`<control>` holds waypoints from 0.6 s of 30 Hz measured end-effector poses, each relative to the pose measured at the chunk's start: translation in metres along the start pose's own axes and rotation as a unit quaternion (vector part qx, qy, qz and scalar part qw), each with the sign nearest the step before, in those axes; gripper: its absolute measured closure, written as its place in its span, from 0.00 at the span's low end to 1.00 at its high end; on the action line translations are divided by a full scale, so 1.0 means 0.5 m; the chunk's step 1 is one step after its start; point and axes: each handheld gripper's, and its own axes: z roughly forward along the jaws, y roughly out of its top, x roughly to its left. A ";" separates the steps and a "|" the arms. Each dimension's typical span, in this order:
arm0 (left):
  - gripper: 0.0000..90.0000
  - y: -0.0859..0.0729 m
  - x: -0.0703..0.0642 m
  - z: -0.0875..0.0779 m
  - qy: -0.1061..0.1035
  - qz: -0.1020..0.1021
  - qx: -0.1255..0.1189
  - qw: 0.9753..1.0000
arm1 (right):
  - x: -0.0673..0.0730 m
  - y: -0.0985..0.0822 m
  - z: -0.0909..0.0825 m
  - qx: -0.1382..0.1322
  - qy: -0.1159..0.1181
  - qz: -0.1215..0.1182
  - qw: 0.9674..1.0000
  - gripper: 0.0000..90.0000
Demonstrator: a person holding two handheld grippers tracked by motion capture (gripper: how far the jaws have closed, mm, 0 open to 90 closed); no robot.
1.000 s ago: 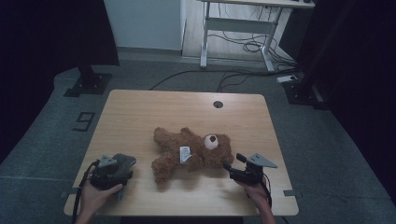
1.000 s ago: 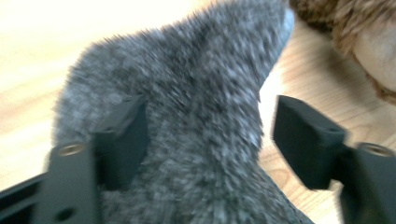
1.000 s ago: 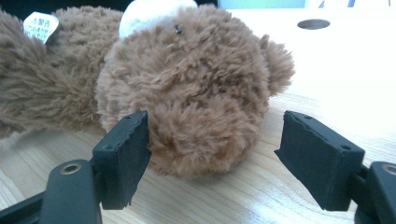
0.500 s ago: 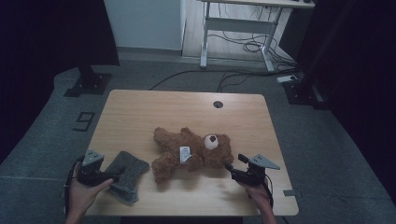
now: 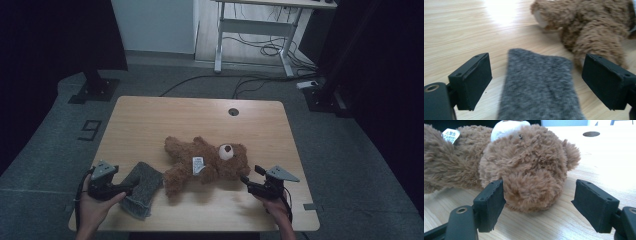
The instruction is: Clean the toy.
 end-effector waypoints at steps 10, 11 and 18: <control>0.17 -0.018 -0.058 0.057 -0.006 0.039 0.038 0.998 | -0.003 -0.005 -0.008 -0.002 0.000 0.004 1.000 0.27; 0.17 -0.025 -0.064 0.069 -0.003 0.046 0.056 0.997 | -0.003 -0.005 -0.009 -0.002 0.000 0.004 1.000 0.27; 0.29 -0.073 -0.038 0.118 0.036 0.031 0.118 0.992 | -0.001 -0.006 -0.007 0.002 0.002 0.000 1.000 0.27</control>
